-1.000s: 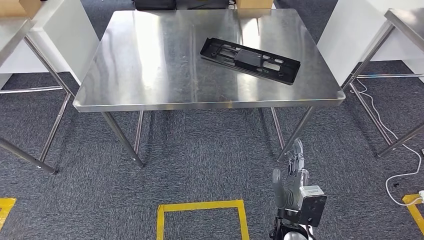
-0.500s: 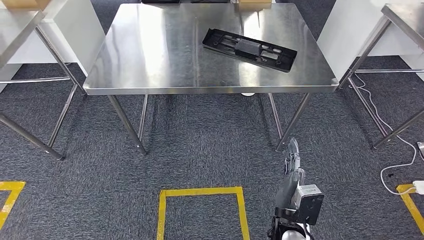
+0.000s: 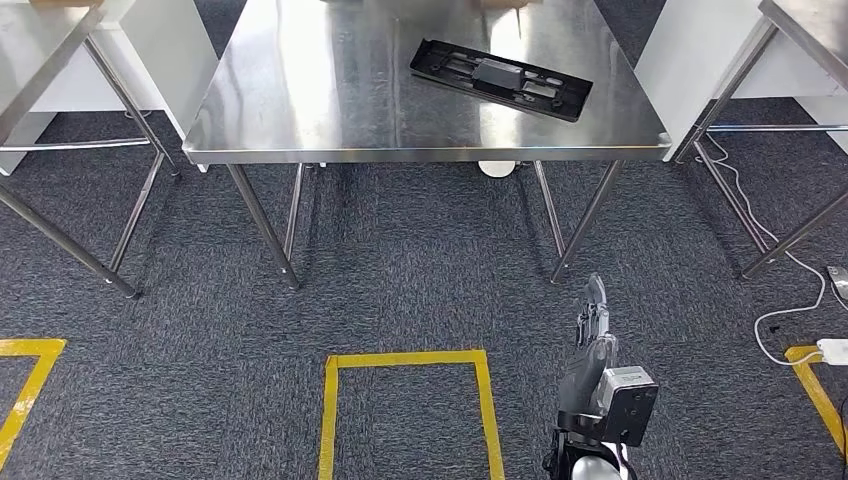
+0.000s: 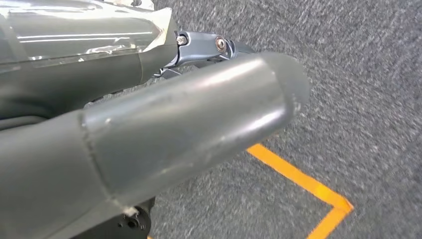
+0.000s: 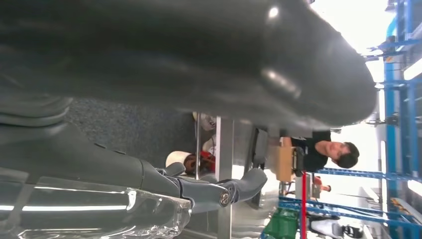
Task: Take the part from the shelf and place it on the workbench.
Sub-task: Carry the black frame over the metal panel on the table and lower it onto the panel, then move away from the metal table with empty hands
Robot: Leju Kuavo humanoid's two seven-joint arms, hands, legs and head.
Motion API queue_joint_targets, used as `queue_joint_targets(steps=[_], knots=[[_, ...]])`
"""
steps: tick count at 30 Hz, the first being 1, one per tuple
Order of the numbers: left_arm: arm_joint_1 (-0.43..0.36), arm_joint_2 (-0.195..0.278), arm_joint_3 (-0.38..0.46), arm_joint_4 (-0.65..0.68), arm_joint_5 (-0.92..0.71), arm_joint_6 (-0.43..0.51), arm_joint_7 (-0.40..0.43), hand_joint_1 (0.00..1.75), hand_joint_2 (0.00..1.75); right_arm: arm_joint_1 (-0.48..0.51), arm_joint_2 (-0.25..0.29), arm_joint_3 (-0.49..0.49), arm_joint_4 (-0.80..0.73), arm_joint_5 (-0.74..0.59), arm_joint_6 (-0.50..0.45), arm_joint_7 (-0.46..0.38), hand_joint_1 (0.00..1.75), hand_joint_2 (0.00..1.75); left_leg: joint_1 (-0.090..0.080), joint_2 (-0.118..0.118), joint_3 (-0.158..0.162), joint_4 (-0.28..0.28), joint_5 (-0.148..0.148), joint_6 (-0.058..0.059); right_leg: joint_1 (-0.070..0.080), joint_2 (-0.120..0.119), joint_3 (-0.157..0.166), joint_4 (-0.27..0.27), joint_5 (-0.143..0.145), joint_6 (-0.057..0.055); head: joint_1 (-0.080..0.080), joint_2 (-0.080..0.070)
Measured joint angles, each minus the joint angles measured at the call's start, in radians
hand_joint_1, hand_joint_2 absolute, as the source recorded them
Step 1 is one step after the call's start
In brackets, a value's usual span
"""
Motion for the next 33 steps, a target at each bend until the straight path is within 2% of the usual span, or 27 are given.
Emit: queue_joint_targets(steps=[2,3,4,6,7,8,9,10,11,12,14,15,17,18,19,20,22,23,24,25,26,27,28,29,30,32,33], knots=[[0.001,0.000,0.000,0.000,0.000,0.000,0.000,0.00,0.00,-0.002,0.000,-0.002,0.002,0.000,0.000,0.000,0.00,0.00,0.003,-0.001,-0.006,-0.004,0.009,-0.012,-0.004,-0.001,-0.014,-0.004,0.012,-0.014,-0.001,0.000],[0.002,0.000,0.000,0.000,0.000,0.001,0.000,0.00,0.00,-0.003,0.000,-0.002,0.004,0.000,0.001,0.000,0.00,0.00,0.004,-0.002,-0.013,0.007,-0.011,-0.017,-0.008,-0.002,-0.022,-0.004,0.023,-0.026,-0.002,0.000],[0.002,0.001,0.000,0.000,0.000,0.002,0.000,0.00,0.00,-0.005,0.001,-0.003,0.006,0.000,0.002,0.000,0.00,0.00,0.006,-0.003,-0.024,0.038,-0.052,-0.021,-0.013,-0.004,-0.031,-0.004,0.034,-0.038,-0.004,0.000],[0.002,0.001,0.000,0.000,0.000,0.003,0.000,0.00,0.00,-0.008,0.002,-0.003,0.011,0.000,0.005,0.000,0.00,0.00,0.008,-0.004,-0.052,0.152,-0.162,-0.027,-0.011,-0.006,-0.053,-0.001,0.056,-0.055,-0.007,0.000],[0.002,0.001,0.000,0.000,0.000,0.006,0.003,0.00,0.00,-0.010,0.002,-0.003,0.014,0.000,0.007,0.001,0.00,0.00,0.008,-0.005,-0.062,0.217,-0.199,-0.030,-0.009,-0.008,-0.065,0.001,0.066,-0.058,-0.008,0.000],[0.002,0.001,0.000,0.000,0.000,0.009,0.007,0.00,0.00,-0.010,0.002,-0.003,0.019,0.001,0.009,0.003,0.00,0.00,0.008,-0.005,-0.065,0.265,-0.210,-0.032,-0.007,-0.009,-0.081,0.005,0.076,-0.057,-0.008,0.000],[0.003,0.001,0.000,0.000,0.000,0.013,0.011,0.00,0.00,-0.011,0.002,-0.004,0.024,0.002,0.011,0.005,0.00,0.00,0.008,-0.005,-0.054,0.286,-0.197,-0.033,-0.006,-0.009,-0.097,0.010,0.084,-0.056,-0.008,0.000],[0.004,0.001,0.001,0.000,0.000,0.017,0.016,0.00,0.00,-0.011,0.001,-0.004,0.031,0.003,0.012,0.007,0.00,0.00,0.009,-0.004,-0.026,0.272,-0.170,-0.032,-0.006,-0.010,-0.114,0.016,0.092,-0.053,-0.008,0.000],[0.006,0.001,0.001,0.000,0.001,0.019,0.019,0.00,0.00,-0.011,0.001,-0.004,0.037,0.004,0.013,0.008,0.00,0.00,0.009,-0.004,0.018,0.225,-0.145,-0.031,-0.006,-0.009,-0.129,0.025,0.098,-0.050,-0.008,0.000],[0.008,0.001,0.001,0.000,0.001,0.021,0.022,0.00,0.00,-0.011,0.000,-0.004,0.043,0.004,0.014,0.008,0.00,0.00,0.008,-0.005,0.070,0.159,-0.138,-0.028,-0.005,-0.009,-0.143,0.033,0.102,-0.045,-0.008,0.000],[0.010,0.001,0.001,0.000,0.000,0.024,0.025,0.00,0.00,-0.011,-0.001,-0.006,0.053,0.004,0.014,0.007,0.00,0.00,0.004,-0.007,0.145,0.045,-0.157,-0.020,-0.002,-0.011,-0.160,0.046,0.112,-0.033,-0.007,0.000],[0.011,0.001,0.001,0.001,-0.001,0.026,0.027,0.00,0.00,-0.011,-0.002,-0.007,0.057,0.004,0.014,0.007,0.00,0.00,0.000,-0.007,0.158,0.019,-0.170,-0.015,-0.001,-0.012,-0.165,0.049,0.118,-0.026,-0.007,0.000],[0.015,-0.001,0.001,0.001,-0.002,0.029,0.029,0.00,0.00,-0.010,-0.004,-0.008,0.065,0.004,0.013,0.006,0.00,0.00,-0.002,-0.005,0.148,0.005,-0.161,0.002,-0.001,-0.014,-0.172,0.051,0.129,-0.011,-0.006,0.000],[0.015,-0.002,0.001,0.002,-0.002,0.031,0.030,0.00,0.00,-0.010,-0.005,-0.009,0.068,0.004,0.013,0.005,0.00,0.00,-0.001,-0.003,0.138,0.002,-0.150,0.014,-0.001,-0.012,-0.180,0.060,0.119,-0.008,-0.006,0.000],[0.016,-0.003,0.001,0.002,-0.002,0.032,0.031,0.00,0.00,-0.010,-0.007,-0.010,0.071,0.003,0.012,0.005,0.00,0.00,0.001,0.000,0.126,-0.002,-0.138,0.025,-0.002,-0.010,-0.194,0.085,0.092,-0.009,-0.004,0.000],[0.016,-0.004,0.001,0.002,-0.003,0.032,0.033,0.00,0.00,-0.010,-0.009,-0.010,0.074,0.003,0.012,0.005,0.00,0.00,0.003,0.003,0.112,-0.004,-0.125,0.032,-0.003,-0.007,-0.211,0.129,0.050,-0.013,-0.001,0.000],[0.015,-0.003,0.002,0.003,-0.006,0.032,0.035,0.00,0.00,-0.010,-0.013,-0.012,0.079,0.001,0.008,0.004,0.00,0.00,0.003,0.005,0.082,-0.003,-0.100,0.037,-0.008,-0.004,-0.247,0.257,-0.036,-0.016,0.004,0.000],[0.016,-0.003,0.002,0.003,-0.008,0.031,0.036,0.00,0.00,-0.009,-0.015,-0.012,0.082,-0.001,0.005,0.004,0.00,0.00,0.003,0.006,0.067,-0.003,-0.086,0.035,-0.011,-0.003,-0.254,0.313,-0.055,-0.010,0.005,0.000],[0.016,-0.003,0.002,0.003,-0.011,0.031,0.038,0.00,0.00,-0.009,-0.018,-0.013,0.084,-0.002,-0.001,0.002,0.00,0.00,0.003,0.007,0.051,-0.002,-0.072,0.033,-0.015,-0.003,-0.246,0.343,-0.051,0.001,0.005,0.000],[0.016,-0.003,0.002,0.003,-0.014,0.030,0.040,0.00,0.00,-0.008,-0.021,-0.013,0.086,-0.002,-0.009,0.000,0.00,0.00,0.004,0.008,0.035,-0.001,-0.058,0.030,-0.018,-0.003,-0.221,0.338,-0.031,0.014,0.006,0.000],[0.016,-0.004,0.002,0.003,-0.016,0.030,0.041,0.00,0.00,-0.008,-0.023,-0.013,0.087,-0.002,-0.015,-0.001,0.00,0.00,0.005,0.008,0.020,-0.001,-0.045,0.025,-0.021,-0.003,-0.179,0.297,-0.006,0.024,0.006,0.000],[0.016,-0.003,0.001,0.004,-0.018,0.030,0.043,0.00,0.00,-0.008,-0.026,-0.013,0.087,-0.002,-0.019,-0.003,0.00,0.00,0.005,0.008,0.007,0.000,-0.032,0.019,-0.023,-0.002,-0.117,0.223,0.007,0.028,0.006,0.000],[0.015,-0.003,0.002,0.004,-0.019,0.030,0.045,0.00,0.00,-0.008,-0.028,-0.013,0.087,-0.002,-0.022,-0.004,0.00,0.00,0.004,0.007,-0.003,0.001,-0.020,0.013,-0.021,-0.001,-0.053,0.134,0.005,0.027,0.007,0.000],[0.015,-0.003,0.002,0.004,-0.020,0.030,0.045,0.00,0.00,-0.008,-0.029,-0.013,0.087,-0.002,-0.023,-0.005,0.00,0.00,0.002,0.007,-0.009,-0.001,-0.007,0.006,-0.019,0.001,-0.008,0.062,-0.006,0.021,0.006,0.000],[0.015,-0.002,0.002,0.004,-0.020,0.031,0.046,0.00,0.00,-0.007,-0.030,-0.014,0.087,-0.002,-0.024,-0.006,0.00,0.00,0.002,0.007,-0.011,-0.004,0.006,-0.001,-0.016,0.003,0.020,0.011,-0.017,0.014,0.006,0.000],[0.018,-0.001,0.002,0.005,-0.021,0.031,0.046,0.00,0.00,-0.003,-0.032,-0.014,0.088,-0.002,-0.024,-0.008,0.00,0.00,0.004,0.008,-0.016,-0.013,0.029,-0.014,-0.015,0.004,0.010,-0.007,-0.009,-0.004,0.002,0.000],[0.021,0.000,0.001,0.006,-0.021,0.032,0.046,0.00,0.00,0.000,-0.033,-0.015,0.089,-0.002,-0.024,-0.008,0.00,0.00,0.006,0.007,-0.023,-0.005,0.019,-0.020,-0.018,0.003,0.000,-0.006,0.002,-0.015,0.001,0.000]])
